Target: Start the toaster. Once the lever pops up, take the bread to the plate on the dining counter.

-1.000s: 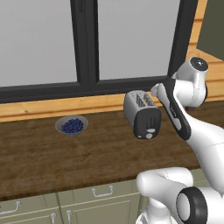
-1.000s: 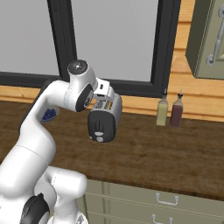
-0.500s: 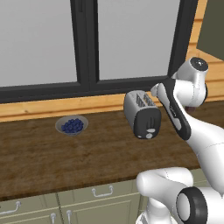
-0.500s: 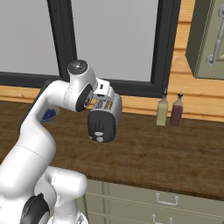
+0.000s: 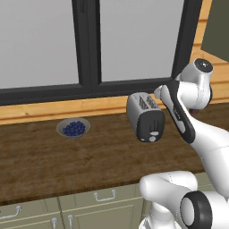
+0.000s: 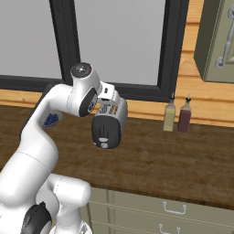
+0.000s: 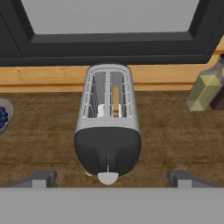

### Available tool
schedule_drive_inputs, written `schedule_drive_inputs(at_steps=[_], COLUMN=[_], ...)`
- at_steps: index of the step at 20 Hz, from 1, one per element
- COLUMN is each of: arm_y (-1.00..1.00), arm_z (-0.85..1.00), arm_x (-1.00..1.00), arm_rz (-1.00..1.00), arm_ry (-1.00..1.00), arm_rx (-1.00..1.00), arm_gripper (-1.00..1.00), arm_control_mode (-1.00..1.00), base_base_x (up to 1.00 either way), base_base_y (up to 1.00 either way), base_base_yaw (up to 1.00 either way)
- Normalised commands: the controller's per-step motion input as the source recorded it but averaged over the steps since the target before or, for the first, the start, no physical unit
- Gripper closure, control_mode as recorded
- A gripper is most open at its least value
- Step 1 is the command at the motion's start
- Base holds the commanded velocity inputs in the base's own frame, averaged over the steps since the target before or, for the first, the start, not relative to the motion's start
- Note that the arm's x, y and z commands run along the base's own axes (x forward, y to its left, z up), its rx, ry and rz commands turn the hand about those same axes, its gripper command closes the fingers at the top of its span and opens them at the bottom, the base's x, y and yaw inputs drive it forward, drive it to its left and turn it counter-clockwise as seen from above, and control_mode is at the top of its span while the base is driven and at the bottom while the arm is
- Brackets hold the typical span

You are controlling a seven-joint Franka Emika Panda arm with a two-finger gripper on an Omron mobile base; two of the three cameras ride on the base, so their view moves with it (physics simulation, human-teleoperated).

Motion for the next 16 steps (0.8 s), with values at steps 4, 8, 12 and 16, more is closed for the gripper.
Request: schedule_drive_inputs(at_steps=[4, 8, 12, 16], arm_y=[0.00, 0.00, 0.00, 0.00], arm_z=[0.00, 0.00, 0.00, 0.00], arm_x=[0.00, 0.00, 0.00, 0.00], arm_rz=[0.00, 0.00, 0.00, 0.00], arm_ry=[0.00, 0.00, 0.00, 0.00], arm_rx=[0.00, 0.00, 0.00, 0.00], arm_gripper=[-1.00, -1.00, -1.00, -1.00], arm_control_mode=[-1.00, -1.00, -1.00, -1.00], base_base_x=[0.00, 0.00, 0.00, 0.00], base_base_y=[0.00, 0.00, 0.00, 0.00], base_base_yaw=[0.00, 0.00, 0.00, 0.00])
